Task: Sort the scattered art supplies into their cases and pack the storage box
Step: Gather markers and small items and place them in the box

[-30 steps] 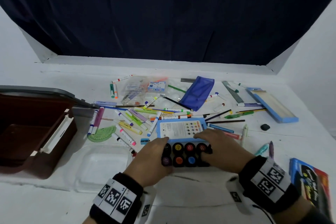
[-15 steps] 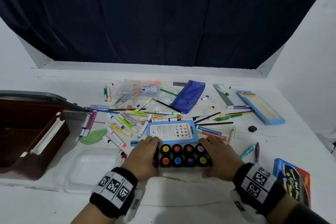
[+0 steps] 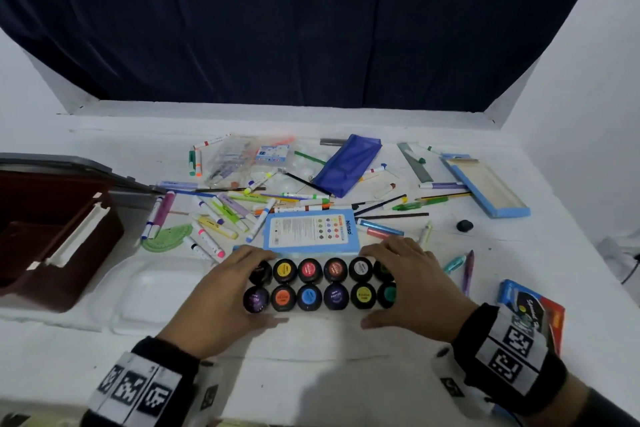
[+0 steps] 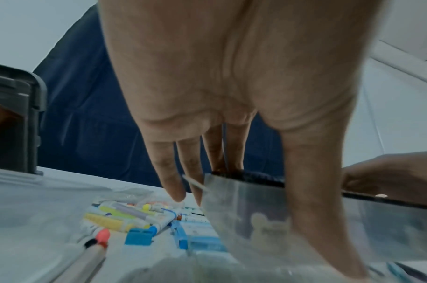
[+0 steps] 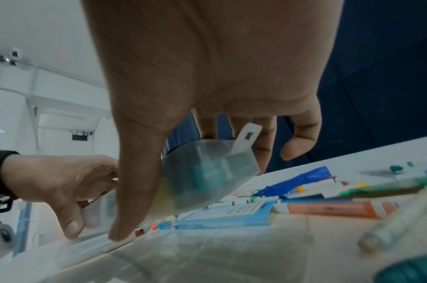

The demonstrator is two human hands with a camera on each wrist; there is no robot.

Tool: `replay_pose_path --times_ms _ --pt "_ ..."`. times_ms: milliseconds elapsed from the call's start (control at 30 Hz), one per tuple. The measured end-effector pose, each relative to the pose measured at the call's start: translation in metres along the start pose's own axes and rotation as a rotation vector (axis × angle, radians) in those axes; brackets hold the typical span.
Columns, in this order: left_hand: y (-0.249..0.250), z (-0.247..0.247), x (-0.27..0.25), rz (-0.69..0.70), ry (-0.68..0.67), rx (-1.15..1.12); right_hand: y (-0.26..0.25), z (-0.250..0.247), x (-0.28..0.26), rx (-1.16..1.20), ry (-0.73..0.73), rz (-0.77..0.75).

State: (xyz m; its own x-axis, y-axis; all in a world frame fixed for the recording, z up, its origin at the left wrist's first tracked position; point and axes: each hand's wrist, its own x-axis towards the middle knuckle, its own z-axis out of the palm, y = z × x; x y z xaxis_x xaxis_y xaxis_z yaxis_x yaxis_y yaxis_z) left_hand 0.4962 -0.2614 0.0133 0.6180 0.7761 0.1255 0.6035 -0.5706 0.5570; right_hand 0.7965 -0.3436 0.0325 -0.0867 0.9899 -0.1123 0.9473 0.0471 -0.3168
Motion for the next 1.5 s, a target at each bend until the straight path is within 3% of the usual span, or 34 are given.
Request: replay_pose_path --times_ms 133,267,533,700,833,1067,1167,1333,1500 --pt "0.001 0.011 -0.027 -0.076 -0.154 0.021 -0.003 0.020 -0.019 0.001 -0.139 -0.049" --pt "0.002 0.027 -0.039 -0.144 -0.213 0.060 -0.003 0.042 -0.027 -0.033 -0.163 -0.049" --pt "0.005 0.036 -0.030 -0.303 -0.139 0.123 0.001 0.040 -0.011 -0.071 -0.043 0.044" --pt "0.005 0.035 -0.023 -0.362 -0.205 -0.042 0.010 0.030 -0.006 0.119 -0.116 0.106" --pt "0.016 0.028 -0.011 -0.496 -0.155 -0.312 0.016 0.018 0.002 0.238 -0.049 0.236" --pt "0.008 0.032 0.008 -0.539 -0.100 -0.359 0.014 0.013 0.026 0.348 -0.141 0.316" --pt "0.024 0.025 0.007 -0.563 0.003 -0.461 0.012 0.012 0.025 0.414 -0.074 0.333" --pt "0.035 0.023 -0.010 -0.463 0.350 -0.548 0.008 0.012 0.012 0.610 0.065 0.332" --pt "0.033 0.029 -0.037 -0.415 0.504 -0.753 0.008 0.022 -0.006 0.752 0.205 0.280"
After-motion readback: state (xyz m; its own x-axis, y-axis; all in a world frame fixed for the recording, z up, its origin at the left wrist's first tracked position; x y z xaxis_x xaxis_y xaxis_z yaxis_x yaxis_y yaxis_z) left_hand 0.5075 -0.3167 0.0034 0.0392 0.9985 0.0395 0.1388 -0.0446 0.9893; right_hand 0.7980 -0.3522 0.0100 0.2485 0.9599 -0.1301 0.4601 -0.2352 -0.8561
